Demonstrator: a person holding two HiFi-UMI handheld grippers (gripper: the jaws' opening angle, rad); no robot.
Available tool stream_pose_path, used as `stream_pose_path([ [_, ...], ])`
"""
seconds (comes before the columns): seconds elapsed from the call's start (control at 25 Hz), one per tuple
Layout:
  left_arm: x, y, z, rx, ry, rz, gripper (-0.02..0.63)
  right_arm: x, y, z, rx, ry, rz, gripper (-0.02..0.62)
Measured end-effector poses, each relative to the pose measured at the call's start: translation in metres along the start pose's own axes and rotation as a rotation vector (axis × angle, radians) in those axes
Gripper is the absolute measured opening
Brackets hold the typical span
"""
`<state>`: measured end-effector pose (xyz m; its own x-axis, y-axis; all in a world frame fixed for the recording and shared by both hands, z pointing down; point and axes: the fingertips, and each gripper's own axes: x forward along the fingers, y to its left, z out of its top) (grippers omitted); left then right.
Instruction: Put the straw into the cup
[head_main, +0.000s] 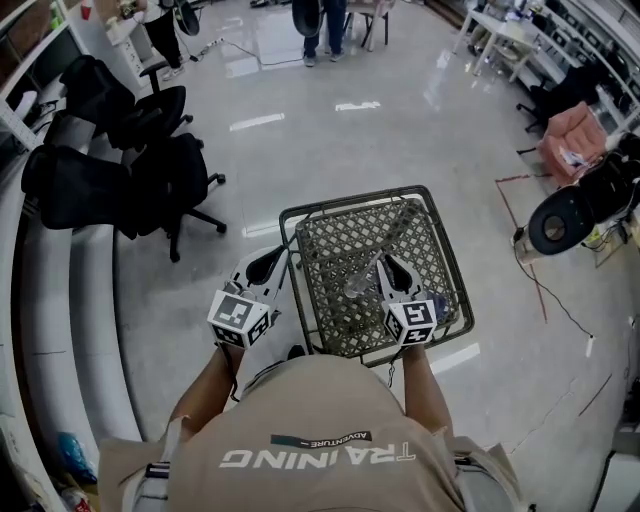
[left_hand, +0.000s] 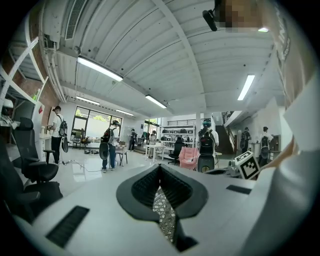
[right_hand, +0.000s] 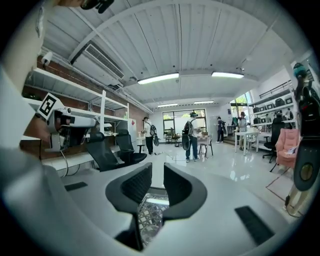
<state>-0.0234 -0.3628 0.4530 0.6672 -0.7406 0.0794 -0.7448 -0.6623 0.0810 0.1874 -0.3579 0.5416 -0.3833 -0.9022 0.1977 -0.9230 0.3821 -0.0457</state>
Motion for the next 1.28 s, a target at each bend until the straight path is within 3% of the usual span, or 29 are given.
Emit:
stream_pose_path([
  [0.2, 0.005, -0.007, 0.009, 0.019, -0.008, -0.048, 0.015, -0.023, 0.017, 0.034, 0.002, -0.052, -0.017, 0.048],
  [0.44, 0.013, -0.030, 0.021, 0.029, -0.029, -0.125, 0.015, -0.050, 0.025, 0.069, -0.066, -0.120, -0.039, 0.017],
  [0.6, 0.014, -0.051, 0.033, -0.019, -0.053, -0.189, 0.015, -0.069, 0.031, 0.089, -0.079, -0.154, -0.047, 0.017],
  [0.72, 0.018, -0.069, 0.043, -0.009, -0.059, -0.223, 0.015, -0.082, 0.031, 0.100, -0.071, -0.167, -0.066, 0.017],
  [1.04, 0.021, -0.075, 0.057, 0.055, -0.049, -0.217, 0.015, -0.101, 0.044, 0.124, -0.104, -0.206, -0.072, 0.017],
  [1.28, 0.022, -0.074, 0.045, 0.042, -0.022, -0.234, 0.015, -0.099, 0.058, 0.126, -0.118, -0.193, -0.046, 0.017],
])
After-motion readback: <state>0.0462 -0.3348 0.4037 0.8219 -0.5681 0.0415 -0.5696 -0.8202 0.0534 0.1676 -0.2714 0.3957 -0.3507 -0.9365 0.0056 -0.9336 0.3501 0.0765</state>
